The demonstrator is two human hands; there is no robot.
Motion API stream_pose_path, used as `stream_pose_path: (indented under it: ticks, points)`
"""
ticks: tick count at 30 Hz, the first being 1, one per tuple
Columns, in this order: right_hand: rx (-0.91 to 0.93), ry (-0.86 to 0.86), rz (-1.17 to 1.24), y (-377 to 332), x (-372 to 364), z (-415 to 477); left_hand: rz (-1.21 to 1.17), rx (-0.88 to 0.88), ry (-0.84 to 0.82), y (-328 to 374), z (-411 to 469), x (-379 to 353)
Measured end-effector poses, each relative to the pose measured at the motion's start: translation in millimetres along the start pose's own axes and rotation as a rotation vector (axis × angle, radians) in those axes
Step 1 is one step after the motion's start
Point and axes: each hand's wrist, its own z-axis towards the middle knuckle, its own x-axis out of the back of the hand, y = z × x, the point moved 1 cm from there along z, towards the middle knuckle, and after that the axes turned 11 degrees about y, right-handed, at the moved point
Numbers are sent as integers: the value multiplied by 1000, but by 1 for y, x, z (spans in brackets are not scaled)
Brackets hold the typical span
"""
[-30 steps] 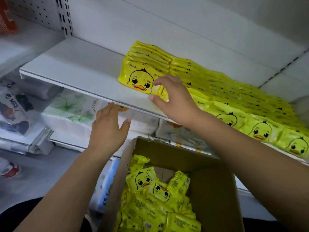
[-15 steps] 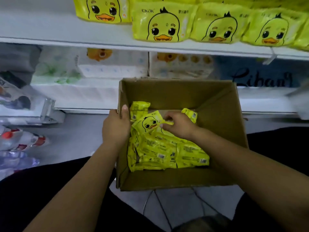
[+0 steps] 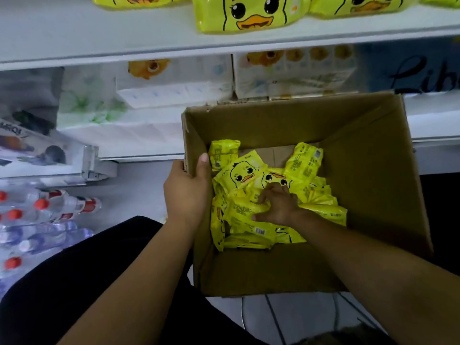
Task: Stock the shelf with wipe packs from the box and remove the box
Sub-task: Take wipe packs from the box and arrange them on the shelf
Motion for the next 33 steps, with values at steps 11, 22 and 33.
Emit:
stream_pose_path:
  ticks: [11, 22, 33]
  points:
    - [-17, -102, -59, -14, -11, 7, -31, 8, 4, -5, 3, -4]
    - [6, 109, 484, -13, 25, -27, 1, 2, -27, 2, -1, 4]
    - [33, 262, 1080, -36, 158, -144, -301, -281, -138, 60, -69, 28]
